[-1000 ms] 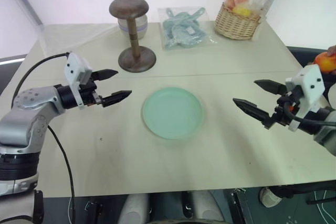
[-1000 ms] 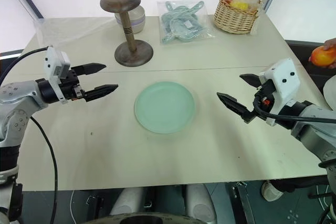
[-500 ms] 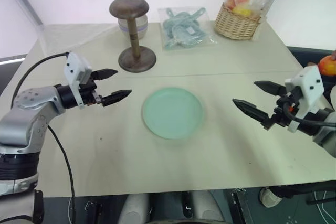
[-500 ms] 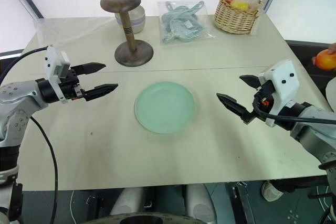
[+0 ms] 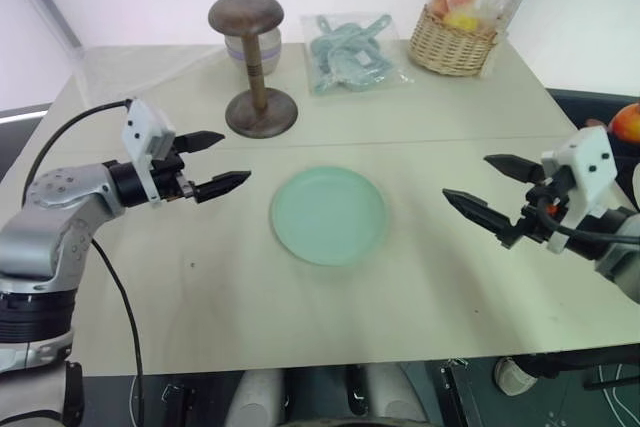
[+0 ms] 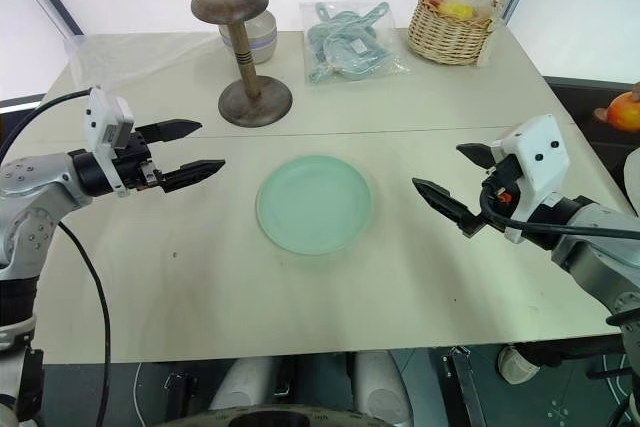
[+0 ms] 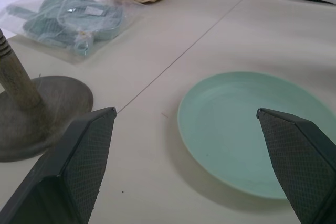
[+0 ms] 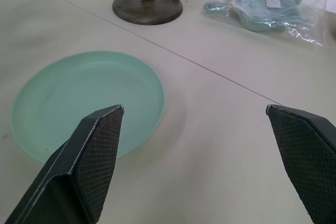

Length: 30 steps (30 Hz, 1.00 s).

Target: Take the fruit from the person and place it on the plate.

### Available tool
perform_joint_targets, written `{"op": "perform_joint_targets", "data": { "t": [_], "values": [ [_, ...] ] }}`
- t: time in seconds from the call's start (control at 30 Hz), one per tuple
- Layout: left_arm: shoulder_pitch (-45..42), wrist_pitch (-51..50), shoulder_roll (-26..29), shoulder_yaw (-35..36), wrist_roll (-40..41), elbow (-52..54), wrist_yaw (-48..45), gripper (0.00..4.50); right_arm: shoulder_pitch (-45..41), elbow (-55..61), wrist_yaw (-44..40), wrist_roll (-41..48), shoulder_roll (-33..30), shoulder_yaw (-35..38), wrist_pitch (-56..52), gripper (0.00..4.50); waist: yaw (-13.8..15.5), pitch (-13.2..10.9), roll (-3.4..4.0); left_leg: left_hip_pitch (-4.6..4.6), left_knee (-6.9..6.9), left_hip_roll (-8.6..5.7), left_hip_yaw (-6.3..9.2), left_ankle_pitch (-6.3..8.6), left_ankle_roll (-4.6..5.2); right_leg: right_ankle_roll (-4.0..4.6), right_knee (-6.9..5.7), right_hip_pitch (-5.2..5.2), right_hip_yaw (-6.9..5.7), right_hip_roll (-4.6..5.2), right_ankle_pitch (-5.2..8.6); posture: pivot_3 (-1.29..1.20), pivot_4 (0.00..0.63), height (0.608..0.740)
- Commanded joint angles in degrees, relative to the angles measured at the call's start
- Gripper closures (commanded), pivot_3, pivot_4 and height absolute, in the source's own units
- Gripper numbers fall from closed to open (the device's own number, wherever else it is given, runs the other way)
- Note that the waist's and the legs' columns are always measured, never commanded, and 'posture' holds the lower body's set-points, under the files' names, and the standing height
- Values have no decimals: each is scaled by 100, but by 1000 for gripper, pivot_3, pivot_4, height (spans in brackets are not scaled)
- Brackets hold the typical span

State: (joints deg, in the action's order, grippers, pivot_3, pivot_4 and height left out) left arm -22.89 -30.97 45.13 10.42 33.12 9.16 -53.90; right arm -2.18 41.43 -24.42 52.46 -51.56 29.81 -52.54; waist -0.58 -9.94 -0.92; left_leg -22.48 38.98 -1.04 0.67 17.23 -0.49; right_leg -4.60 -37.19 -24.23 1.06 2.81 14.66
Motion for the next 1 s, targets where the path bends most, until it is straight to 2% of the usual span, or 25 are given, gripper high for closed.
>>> {"op": "perform_joint_targets", "data": {
  "t": [0.03,0.27,0.57,1.0],
  "values": [
    [-122,70,-3,86,13,45,10,0,17,172,72,36,14,236,87,53,0,0,0,0,0,0,0,0,0,0,0,0,0,0,0,0,150,740],
    [-161,67,-69,58,-6,34,65,0,-15,147,328,-23,103,246,124,53,0,0,0,0,0,0,0,0,0,0,0,0,0,0,0,0,150,740],
    [-228,68,-183,-17,-28,46,154,0,-267,148,1115,-213,443,64,138,53,-4,0,0,0,0,0,0,0,0,0,-1,0,0,-1,0,0,150,740],
    [-296,68,-354,-106,-79,56,212,0,-1447,26,2528,-1100,1323,-545,144,53,-8,0,0,-1,0,-1,0,0,0,0,-1,-2,0,-2,0,0,150,740]
  ]
}}
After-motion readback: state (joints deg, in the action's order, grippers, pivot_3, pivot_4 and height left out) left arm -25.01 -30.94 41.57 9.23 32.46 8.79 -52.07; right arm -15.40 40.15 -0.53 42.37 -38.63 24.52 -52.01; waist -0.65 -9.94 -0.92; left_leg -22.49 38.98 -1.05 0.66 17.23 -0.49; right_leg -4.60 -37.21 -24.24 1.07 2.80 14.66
